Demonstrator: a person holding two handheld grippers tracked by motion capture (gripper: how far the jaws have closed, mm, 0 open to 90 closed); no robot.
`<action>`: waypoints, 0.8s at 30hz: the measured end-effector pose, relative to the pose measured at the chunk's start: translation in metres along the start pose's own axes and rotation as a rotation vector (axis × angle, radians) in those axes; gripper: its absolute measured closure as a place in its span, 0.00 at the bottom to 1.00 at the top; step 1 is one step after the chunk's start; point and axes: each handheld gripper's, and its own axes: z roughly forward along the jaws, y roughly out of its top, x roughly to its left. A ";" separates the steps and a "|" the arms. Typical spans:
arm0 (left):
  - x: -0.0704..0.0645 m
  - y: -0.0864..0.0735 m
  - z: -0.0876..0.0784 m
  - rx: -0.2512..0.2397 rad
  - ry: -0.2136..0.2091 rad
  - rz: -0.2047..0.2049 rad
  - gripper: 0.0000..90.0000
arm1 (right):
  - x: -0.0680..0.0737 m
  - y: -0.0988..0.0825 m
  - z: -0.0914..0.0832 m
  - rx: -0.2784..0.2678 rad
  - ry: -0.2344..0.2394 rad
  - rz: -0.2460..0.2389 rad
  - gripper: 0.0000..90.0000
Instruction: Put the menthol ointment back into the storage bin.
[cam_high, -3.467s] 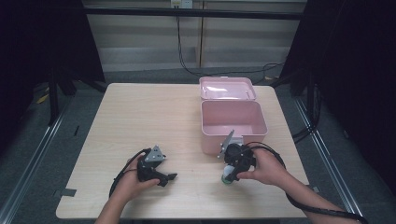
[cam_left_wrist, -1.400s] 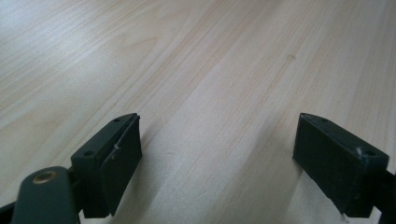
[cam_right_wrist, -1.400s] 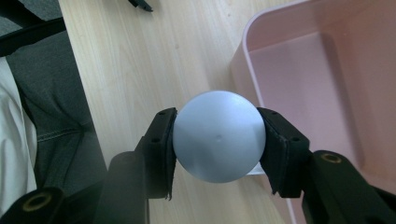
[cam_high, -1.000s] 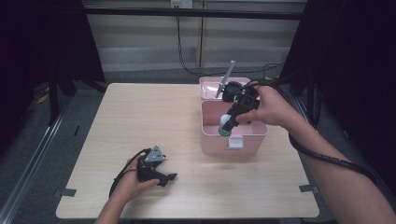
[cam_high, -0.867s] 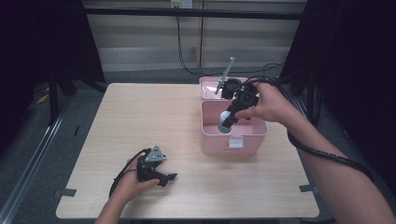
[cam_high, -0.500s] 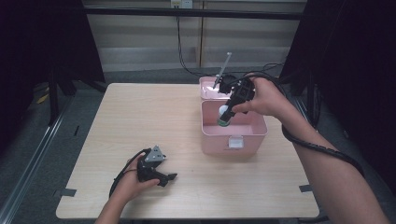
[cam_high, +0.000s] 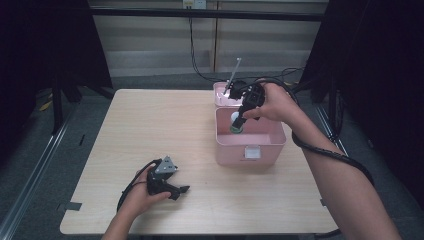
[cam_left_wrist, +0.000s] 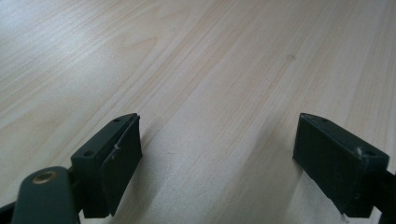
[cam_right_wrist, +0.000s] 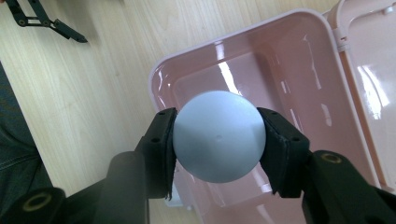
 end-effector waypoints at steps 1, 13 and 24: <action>0.000 0.000 0.000 0.000 0.000 0.000 0.16 | 0.000 0.000 0.000 0.000 0.000 0.000 0.56; 0.000 0.000 0.000 0.001 -0.002 0.000 0.17 | -0.007 0.009 0.025 0.022 0.004 -0.005 0.56; 0.000 0.000 0.000 0.000 -0.003 0.001 0.17 | -0.015 0.009 0.043 0.039 0.008 0.007 0.56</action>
